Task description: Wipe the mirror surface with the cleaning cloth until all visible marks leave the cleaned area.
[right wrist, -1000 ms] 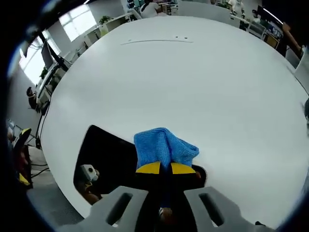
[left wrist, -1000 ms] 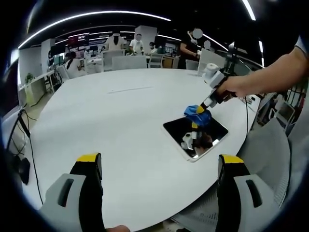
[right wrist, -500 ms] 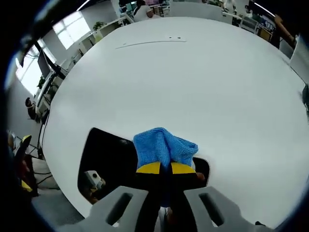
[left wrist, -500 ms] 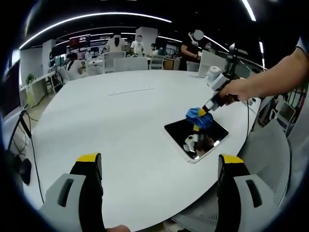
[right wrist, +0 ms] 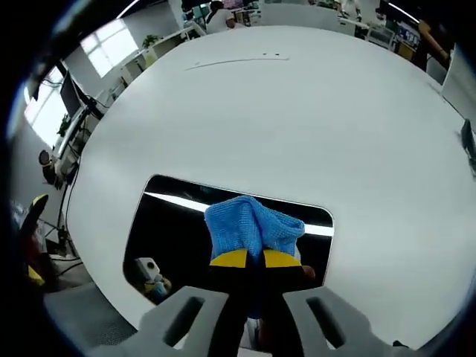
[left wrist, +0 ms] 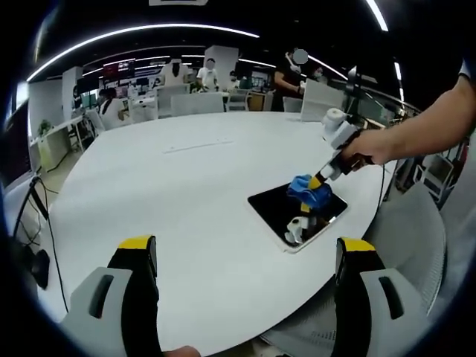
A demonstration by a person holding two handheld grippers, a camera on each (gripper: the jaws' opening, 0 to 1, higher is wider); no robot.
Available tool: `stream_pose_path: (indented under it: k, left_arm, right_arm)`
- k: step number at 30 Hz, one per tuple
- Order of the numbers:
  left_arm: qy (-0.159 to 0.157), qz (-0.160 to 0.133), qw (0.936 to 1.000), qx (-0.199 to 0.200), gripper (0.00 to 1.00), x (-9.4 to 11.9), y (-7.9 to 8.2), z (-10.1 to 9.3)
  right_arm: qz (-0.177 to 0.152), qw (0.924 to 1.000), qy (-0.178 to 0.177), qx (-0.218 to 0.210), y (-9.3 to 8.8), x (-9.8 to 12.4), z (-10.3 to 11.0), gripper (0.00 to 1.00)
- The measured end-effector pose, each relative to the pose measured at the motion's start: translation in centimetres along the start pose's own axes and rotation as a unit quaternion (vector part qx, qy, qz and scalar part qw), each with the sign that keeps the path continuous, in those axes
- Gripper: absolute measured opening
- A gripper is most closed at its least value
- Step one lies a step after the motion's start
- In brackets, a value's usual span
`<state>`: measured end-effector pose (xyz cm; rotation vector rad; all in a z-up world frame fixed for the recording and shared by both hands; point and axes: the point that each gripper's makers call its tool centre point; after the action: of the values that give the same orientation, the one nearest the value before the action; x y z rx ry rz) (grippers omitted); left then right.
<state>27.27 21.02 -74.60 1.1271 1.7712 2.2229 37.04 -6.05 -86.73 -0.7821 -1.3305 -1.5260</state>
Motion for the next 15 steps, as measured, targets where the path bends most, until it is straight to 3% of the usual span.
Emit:
stream_pose_path:
  k: [15]
  left_arm:
    - [-0.004,-0.011,0.9999,-0.002,0.99,0.5,-0.1,-0.7]
  right_arm:
    - [-0.004,0.9999,0.002,-0.009,-3.5,1.2,0.5,0.0]
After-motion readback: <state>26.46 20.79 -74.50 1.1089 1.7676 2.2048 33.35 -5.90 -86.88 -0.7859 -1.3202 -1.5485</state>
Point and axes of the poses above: the point that each gripper's makers call its tool centre point, and the gripper's own axes: x roughly backward along the fingers, z roughly to its left, y roughly out of its top, and after that the axes turned 10 degrees about -x, right-handed
